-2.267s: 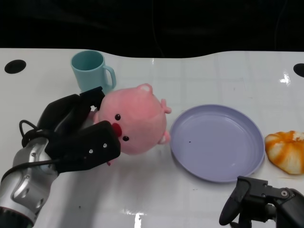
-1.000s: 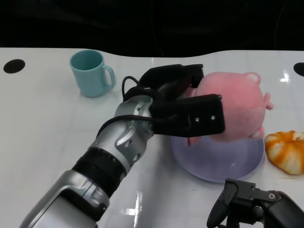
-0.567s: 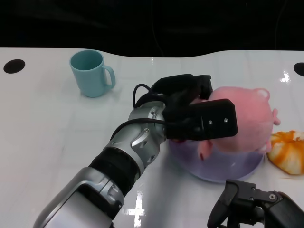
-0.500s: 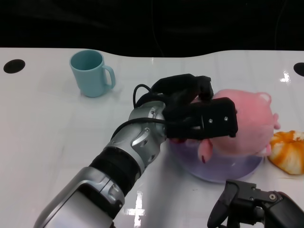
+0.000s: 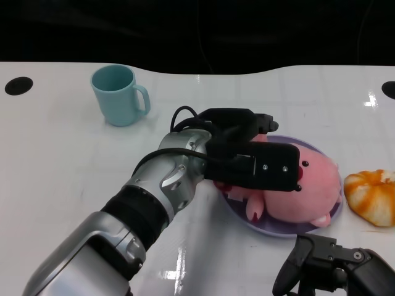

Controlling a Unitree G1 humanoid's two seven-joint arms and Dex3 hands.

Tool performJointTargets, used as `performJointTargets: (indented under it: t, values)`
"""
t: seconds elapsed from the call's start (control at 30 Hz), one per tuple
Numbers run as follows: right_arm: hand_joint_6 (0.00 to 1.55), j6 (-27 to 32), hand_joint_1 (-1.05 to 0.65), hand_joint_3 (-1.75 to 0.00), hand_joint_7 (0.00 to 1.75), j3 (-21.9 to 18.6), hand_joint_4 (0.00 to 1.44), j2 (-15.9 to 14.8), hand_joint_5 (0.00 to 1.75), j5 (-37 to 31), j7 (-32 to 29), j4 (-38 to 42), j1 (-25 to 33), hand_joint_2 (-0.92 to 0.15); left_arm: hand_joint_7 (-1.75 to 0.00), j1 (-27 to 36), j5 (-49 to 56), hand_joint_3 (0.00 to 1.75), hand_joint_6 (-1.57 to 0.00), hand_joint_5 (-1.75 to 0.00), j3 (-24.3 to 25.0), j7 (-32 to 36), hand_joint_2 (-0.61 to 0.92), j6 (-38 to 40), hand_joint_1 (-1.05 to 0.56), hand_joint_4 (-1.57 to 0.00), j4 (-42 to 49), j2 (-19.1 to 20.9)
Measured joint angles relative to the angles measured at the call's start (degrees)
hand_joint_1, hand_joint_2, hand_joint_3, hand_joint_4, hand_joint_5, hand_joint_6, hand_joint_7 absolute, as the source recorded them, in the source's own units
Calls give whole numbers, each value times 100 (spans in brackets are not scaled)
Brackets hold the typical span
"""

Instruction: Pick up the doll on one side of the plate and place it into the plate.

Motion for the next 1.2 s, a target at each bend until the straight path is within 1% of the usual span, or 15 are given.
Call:
performJointTargets:
  t: [0.07, 0.17, 0.27, 0.43, 0.57, 0.73, 0.87, 1.0, 1.17, 1.2]
  values:
    - [63, 0, -23, -104, 133, -16, 66, -6, 169, 10, 17, 0, 4, -55, 0, 0, 43, 47, -7, -6, -80, -115, 92, -6, -98, 0, -73, 52]
    - [63, 0, -23, -103, 133, -44, 66, -19, 169, 14, 37, 0, 8, -56, 0, 9, 104, 50, -4, -1, -124, -222, 92, 9, -101, 0, -218, 109]
    - [63, -15, -23, -104, 134, -103, 66, -42, 169, 28, 65, 0, 12, -56, 0, 56, 109, 51, -4, 0, -121, -290, 92, 31, -103, 0, -438, 192]
    - [62, -18, -22, -105, 134, -176, 66, -58, 169, 110, 110, 0, 16, -55, 0, 324, 91, 53, -3, -1, -61, -292, 92, 24, -103, -1, -1001, 417]
    - [62, -15, -23, -105, 135, -205, 66, -67, 170, 118, 114, -6, 15, -55, 0, 599, -17, 55, -2, -1, 115, -322, 92, -23, -103, -1, -1658, 687]
    - [62, -11, -22, -105, 135, -230, 66, -81, 170, 137, 127, -6, 12, -55, -1, 998, -205, 55, -3, -2, 337, -698, 92, -39, -102, -3, -2619, 1069]
    - [62, -13, -22, -105, 135, -238, 66, -95, 170, 140, 139, -2, 12, -55, -4, 1372, -544, 50, -10, -8, 629, -844, 92, -172, -95, -11, -3262, 1354]
    - [62, -9, -22, -106, 135, -241, 66, -101, 170, 143, 147, -1, 9, -55, -7, 1810, -1108, 46, -15, -13, 998, -985, 92, -333, -86, -15, -3774, 1493]
    - [61, -8, -21, -106, 135, -239, 65, -106, 171, 153, 154, 9, -2, -55, -8, 2401, -1655, 44, -18, -18, 1348, -1290, 92, -234, -78, -18, -4550, 1698]
    - [61, -8, -21, -106, 135, -238, 66, -107, 171, 153, 155, 13, -5, -55, -9, 2512, -1711, 43, -20, -21, 1408, -1320, 92, -223, -77, -19, -4678, 1733]
